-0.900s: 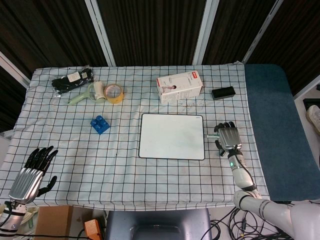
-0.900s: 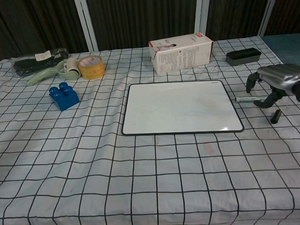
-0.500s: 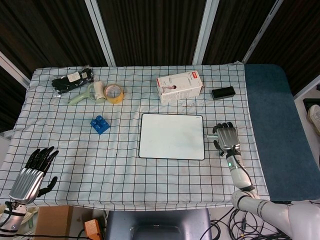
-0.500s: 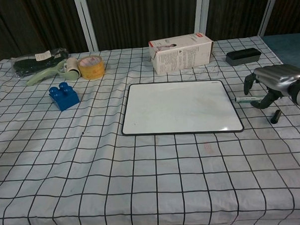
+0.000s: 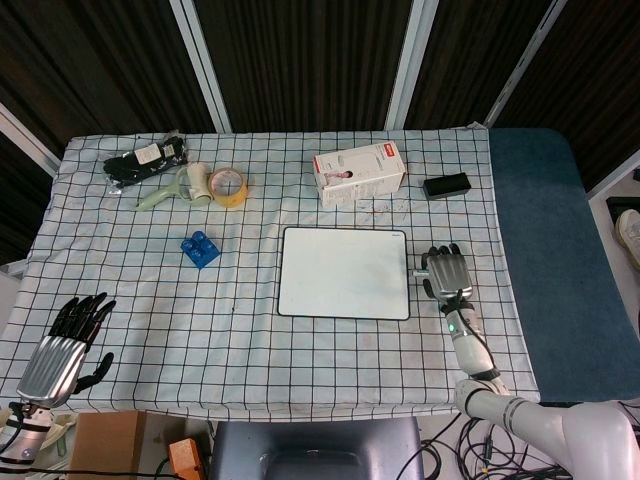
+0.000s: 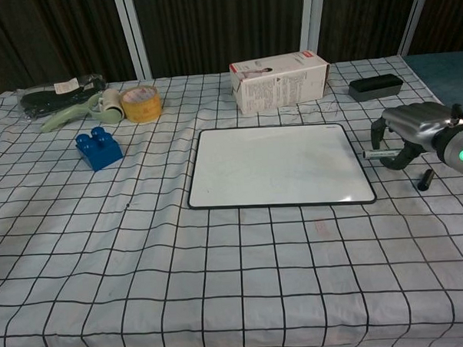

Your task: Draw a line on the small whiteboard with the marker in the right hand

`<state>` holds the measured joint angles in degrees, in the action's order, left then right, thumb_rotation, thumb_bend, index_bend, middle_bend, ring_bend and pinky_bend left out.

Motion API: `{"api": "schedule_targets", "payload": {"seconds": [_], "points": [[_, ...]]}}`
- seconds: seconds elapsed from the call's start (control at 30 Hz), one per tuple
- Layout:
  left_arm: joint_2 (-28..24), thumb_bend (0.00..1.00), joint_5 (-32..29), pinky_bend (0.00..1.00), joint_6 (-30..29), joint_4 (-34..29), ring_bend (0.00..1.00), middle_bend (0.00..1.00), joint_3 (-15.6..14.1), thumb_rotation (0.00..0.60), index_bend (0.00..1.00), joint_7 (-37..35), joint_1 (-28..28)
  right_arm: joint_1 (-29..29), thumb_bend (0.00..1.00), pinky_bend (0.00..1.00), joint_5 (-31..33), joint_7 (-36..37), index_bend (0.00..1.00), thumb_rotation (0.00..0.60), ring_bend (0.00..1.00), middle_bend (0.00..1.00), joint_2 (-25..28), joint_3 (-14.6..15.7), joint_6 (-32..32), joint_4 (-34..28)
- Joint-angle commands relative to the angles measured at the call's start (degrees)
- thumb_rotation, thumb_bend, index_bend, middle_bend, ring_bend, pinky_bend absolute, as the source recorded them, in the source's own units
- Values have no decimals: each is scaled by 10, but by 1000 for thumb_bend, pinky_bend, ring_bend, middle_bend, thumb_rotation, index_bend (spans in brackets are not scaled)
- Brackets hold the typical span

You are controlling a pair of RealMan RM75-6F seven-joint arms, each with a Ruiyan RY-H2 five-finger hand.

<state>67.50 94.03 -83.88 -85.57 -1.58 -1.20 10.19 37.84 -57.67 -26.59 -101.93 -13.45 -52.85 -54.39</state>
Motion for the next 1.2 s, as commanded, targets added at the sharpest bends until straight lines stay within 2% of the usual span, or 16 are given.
{"api": "schedule_targets", "payload": {"seconds": [0.03, 0.63, 0.77, 0.93, 1.2], "points": [[0, 412, 1, 23, 0, 0, 0, 0, 0, 600, 0, -1, 0, 0, 342, 190, -1, -3, 472, 600, 218, 301, -2, 1, -1, 1], [-5, 412, -2, 23, 5, 0, 0, 0, 0, 600, 0, -13, 2, 1, 346, 200, -2, -53, 556, 600, 267, 347, -9, 10, -22, 1], [-5, 413, -2, 23, 5, 0, 0, 0, 0, 600, 0, -14, 2, 1, 351, 232, -8, -66, 615, 600, 311, 382, -12, 14, -32, 6], [-5, 412, -2, 23, 5, 1, 0, 0, 0, 600, 0, -15, 2, 0, 357, 295, -11, -77, 732, 600, 419, 474, -15, 14, -41, 11], [-5, 413, -1, 24, 6, 1, 0, 0, 0, 600, 0, -15, 2, -4, 362, 336, -20, -78, 799, 600, 473, 527, -22, 20, -42, 27]]}}
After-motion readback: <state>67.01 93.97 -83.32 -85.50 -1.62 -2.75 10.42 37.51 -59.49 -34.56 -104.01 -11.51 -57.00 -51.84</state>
